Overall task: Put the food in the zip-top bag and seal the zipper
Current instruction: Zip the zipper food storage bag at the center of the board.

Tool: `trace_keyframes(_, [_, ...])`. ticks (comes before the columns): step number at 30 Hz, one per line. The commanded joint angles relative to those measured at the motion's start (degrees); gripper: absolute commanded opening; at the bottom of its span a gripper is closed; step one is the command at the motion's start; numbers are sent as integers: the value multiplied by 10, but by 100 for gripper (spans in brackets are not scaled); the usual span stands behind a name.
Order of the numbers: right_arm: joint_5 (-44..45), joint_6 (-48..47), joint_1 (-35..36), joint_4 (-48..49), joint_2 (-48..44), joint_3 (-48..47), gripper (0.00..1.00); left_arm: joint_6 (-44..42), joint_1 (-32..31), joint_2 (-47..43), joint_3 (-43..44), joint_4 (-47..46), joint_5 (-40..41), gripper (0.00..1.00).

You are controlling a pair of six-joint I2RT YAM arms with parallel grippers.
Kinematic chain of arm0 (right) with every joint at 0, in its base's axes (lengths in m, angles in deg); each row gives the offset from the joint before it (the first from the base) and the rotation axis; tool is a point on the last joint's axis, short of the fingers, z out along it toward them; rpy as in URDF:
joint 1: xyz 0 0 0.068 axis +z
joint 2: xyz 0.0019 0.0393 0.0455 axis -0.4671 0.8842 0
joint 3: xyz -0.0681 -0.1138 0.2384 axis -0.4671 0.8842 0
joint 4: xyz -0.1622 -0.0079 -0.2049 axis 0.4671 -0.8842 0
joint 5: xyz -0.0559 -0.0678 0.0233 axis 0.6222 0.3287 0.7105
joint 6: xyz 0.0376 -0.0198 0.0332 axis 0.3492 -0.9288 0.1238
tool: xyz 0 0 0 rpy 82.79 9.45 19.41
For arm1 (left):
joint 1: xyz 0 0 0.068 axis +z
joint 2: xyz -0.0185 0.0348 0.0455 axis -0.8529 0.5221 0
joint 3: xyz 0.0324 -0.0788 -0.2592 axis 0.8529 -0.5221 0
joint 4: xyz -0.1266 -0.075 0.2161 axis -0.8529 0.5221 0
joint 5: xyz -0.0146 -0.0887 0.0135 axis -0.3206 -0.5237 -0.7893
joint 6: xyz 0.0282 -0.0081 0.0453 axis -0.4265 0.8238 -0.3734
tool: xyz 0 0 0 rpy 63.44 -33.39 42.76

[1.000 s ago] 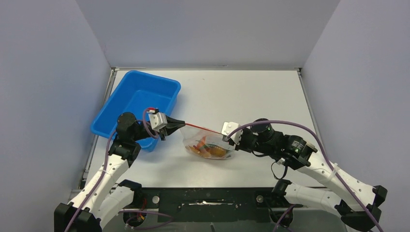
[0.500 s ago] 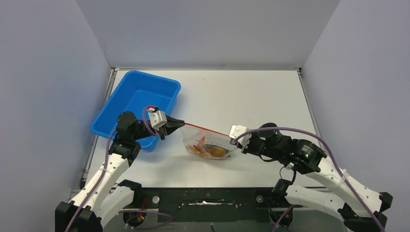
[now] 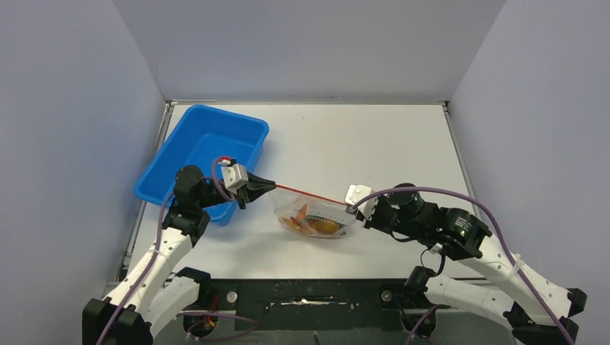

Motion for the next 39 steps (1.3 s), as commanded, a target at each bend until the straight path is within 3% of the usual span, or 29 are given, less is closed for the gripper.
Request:
trace_keyframes(1, [18, 22, -8, -62, -19, -42, 0, 19, 20, -18, 9, -45, 7, 0])
trace_keyframes(10, [-114, 64, -7, -15, -58, -62, 0, 129, 20, -70, 3, -58, -32, 0])
trace_keyframes(19, [20, 83, -10, 57, 19, 1, 0, 151, 19, -2, -7, -91, 11, 0])
trace_keyframes(30, [27, 122, -86, 172, 64, 32, 0, 159, 19, -10, 2, -100, 92, 27])
trace_keyframes(39, [23, 129, -172, 215, 134, 15, 0, 147, 19, -43, 13, -57, 161, 56])
